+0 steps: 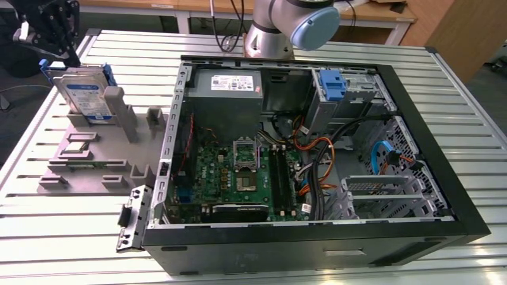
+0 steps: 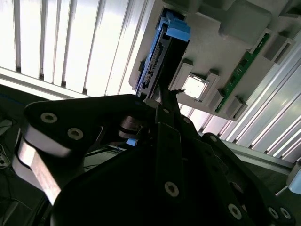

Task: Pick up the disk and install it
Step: 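Pick up the disk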

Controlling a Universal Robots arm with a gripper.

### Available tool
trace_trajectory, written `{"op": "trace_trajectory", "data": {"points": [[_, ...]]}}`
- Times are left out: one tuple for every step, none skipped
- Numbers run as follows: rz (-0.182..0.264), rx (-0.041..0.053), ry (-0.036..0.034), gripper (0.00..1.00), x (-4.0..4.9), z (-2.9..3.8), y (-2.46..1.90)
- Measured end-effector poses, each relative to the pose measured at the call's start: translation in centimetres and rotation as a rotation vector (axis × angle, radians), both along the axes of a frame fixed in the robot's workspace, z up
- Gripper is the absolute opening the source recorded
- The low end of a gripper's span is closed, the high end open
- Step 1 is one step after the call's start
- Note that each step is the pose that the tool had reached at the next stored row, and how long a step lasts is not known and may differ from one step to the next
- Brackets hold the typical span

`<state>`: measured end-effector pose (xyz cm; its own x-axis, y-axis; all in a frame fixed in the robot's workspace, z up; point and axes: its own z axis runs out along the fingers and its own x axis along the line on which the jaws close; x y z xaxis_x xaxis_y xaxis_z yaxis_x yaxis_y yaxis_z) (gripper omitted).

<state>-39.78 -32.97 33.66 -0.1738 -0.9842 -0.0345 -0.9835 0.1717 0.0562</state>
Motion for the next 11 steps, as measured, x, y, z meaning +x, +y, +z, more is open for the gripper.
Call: {"op": "trace_trajectory", "data": {"points": [[0.000,0.0000,0.0000,0.11,0.00,0.00,0.00],[0.000,0.0000,0.0001,0.11,0.00,-0.01,0.00],[0.000,0.0000,0.0000,0.11,0.00,-0.01,0.01],[0.000,0.0000,0.0000,0.11,0.00,-0.02,0.01],[0.000,0.0000,0.0000,0.11,0.00,-0.02,0.01],[0.000,0.0000,0.0000,0.11,0.00,-0.02,0.01],[0.000,0.0000,-0.0001,0.11,0.00,-0.03,0.01],[0.000,0.0000,-0.0001,0.11,0.00,-0.04,0.02],[0.000,0.0000,-0.0001,0.17,0.00,-0.04,0.02],[0.000,0.0000,0.0000,0.17,0.00,-0.04,0.02],[0.000,0.0000,-0.0001,0.24,0.00,-0.04,0.02]]}}
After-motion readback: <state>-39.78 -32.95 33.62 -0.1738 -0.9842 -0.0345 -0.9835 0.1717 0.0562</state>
